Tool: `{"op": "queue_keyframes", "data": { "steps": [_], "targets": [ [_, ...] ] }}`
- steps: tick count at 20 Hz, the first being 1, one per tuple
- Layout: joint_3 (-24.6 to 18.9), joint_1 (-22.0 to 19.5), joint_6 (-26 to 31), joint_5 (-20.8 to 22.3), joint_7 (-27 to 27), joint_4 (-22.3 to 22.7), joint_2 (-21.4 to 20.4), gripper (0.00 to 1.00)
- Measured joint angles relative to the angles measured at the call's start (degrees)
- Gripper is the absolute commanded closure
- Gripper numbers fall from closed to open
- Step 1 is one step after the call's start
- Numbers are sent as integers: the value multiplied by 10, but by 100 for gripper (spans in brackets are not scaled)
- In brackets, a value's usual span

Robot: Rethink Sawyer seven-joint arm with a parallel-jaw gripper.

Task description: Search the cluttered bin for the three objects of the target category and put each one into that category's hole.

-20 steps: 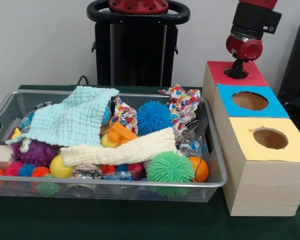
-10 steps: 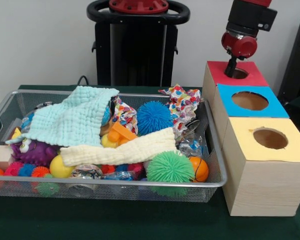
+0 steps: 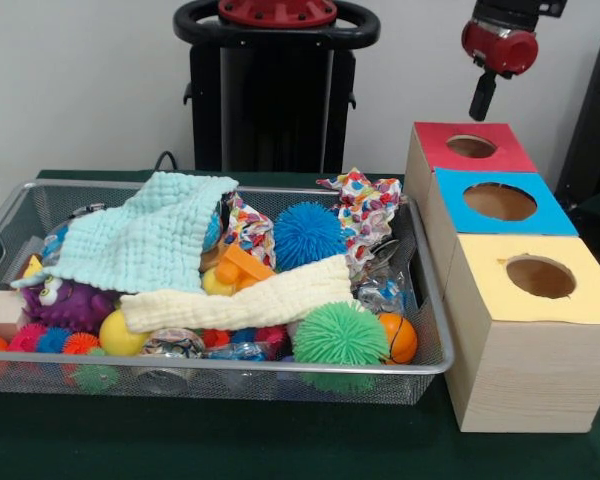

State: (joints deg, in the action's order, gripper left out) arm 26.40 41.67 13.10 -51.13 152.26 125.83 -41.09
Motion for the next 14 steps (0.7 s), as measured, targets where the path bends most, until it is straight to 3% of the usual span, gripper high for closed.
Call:
{"op": "queue_keyframes", "data": {
  "steps": [3,4,8,14],
  "targets": [
    [28,16,63,14,0,-15,-1,100],
    [47,23,107,25,0,-26,-2,100],
    [82,25,170,40,0,-49,-6,100],
    [116,0,196,71,0,-85,-14,100]
  ]
}}
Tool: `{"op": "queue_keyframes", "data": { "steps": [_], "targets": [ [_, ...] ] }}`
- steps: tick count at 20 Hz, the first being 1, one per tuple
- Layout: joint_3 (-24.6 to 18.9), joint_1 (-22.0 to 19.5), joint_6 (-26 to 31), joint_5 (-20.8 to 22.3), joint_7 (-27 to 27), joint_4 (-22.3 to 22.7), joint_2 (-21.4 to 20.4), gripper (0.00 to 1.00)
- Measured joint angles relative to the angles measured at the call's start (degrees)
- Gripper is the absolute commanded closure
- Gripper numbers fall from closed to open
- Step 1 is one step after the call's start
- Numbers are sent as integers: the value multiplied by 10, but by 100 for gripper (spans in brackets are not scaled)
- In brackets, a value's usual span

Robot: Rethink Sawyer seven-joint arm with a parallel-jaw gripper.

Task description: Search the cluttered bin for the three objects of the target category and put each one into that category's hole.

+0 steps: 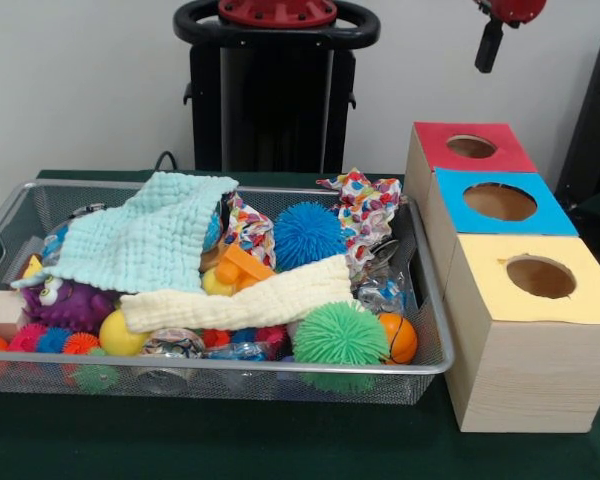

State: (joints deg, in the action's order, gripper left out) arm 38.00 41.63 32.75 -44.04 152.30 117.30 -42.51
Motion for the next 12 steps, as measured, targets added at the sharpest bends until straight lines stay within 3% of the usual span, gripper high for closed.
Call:
{"op": "queue_keyframes", "data": {
  "steps": [12],
  "targets": [
    [25,-152,71,97,0,-129,-20,100]
  ]
}}
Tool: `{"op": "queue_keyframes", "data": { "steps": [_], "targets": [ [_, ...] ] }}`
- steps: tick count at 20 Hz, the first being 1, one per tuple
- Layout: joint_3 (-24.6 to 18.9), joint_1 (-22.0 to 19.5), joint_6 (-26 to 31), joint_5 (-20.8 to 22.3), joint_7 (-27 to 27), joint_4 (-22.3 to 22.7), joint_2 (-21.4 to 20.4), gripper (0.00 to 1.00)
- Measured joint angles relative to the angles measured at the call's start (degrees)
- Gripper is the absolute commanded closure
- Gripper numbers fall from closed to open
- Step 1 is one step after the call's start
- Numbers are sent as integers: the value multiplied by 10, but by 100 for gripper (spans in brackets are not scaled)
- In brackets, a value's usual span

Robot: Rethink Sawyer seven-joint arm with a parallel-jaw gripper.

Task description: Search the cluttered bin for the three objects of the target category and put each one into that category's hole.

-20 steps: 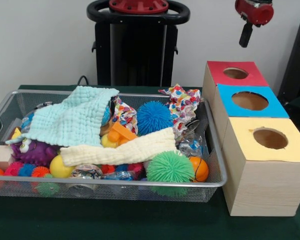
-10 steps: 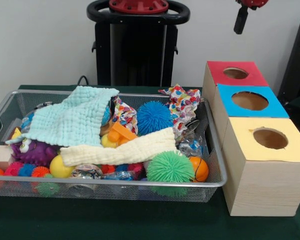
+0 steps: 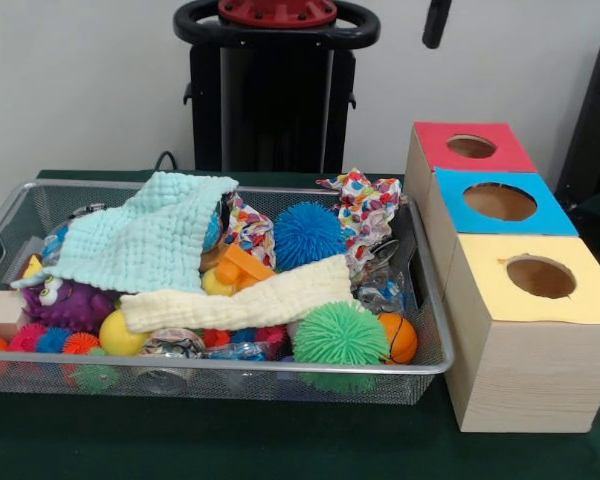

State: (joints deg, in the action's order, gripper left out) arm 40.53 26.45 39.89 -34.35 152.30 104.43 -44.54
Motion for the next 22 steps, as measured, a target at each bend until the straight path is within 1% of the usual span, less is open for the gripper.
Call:
{"op": "queue_keyframes", "data": {
  "steps": [1,2,4,6,13,14,17,18,19,22],
  "targets": [
    [0,-9,2,5,0,-5,-3,100],
    [-2,-30,2,16,0,-12,-10,100],
    [-4,-45,2,24,0,-16,-16,100],
    [-17,-83,1,37,0,-17,-27,100],
    [-63,-166,-14,66,-1,-17,-42,100],
    [-82,-195,-26,81,-1,-16,-44,100],
    [-98,-218,-40,92,-2,-16,-45,100],
    [-108,-233,-50,100,-2,-15,-45,100],
    [-131,-266,-75,118,-3,-14,-44,100],
    [-159,-302,-99,138,-5,-14,-42,100]
  ]
}}
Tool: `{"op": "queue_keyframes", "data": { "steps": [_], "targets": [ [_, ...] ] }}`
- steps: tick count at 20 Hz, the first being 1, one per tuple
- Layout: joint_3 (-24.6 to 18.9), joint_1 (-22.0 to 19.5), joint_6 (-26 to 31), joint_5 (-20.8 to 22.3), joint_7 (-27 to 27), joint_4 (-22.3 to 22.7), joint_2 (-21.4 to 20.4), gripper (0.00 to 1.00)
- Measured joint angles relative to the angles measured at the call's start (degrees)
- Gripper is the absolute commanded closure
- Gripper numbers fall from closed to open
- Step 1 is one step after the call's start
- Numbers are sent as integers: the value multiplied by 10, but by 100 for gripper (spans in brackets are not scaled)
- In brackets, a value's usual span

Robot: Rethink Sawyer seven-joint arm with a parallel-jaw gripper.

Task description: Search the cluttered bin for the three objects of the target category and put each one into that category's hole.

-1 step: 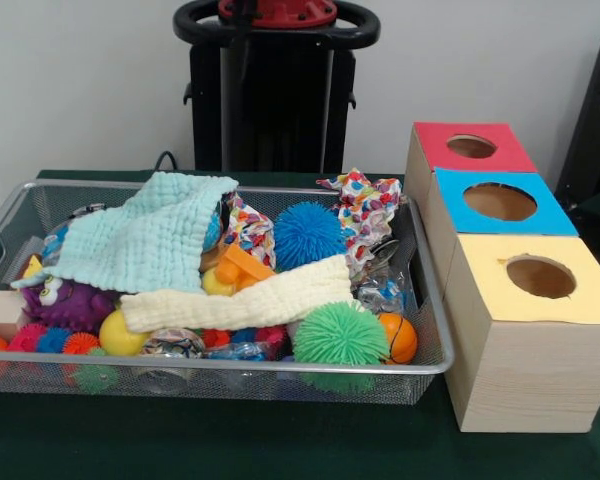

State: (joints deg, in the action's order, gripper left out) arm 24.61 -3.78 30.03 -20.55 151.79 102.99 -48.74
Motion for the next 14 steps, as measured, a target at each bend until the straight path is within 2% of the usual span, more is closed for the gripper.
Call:
{"op": "queue_keyframes", "data": {
  "steps": [4,6,9,10,14],
  "targets": [
    [-43,-52,-14,33,-4,-1,5,100],
    [-49,-59,-14,39,-5,-1,6,100],
    [-80,-94,-13,71,-10,-8,9,100],
    [-100,-115,-11,92,-14,-17,11,100],
    [-134,-146,-2,126,-18,-39,19,100]
  ]
}}
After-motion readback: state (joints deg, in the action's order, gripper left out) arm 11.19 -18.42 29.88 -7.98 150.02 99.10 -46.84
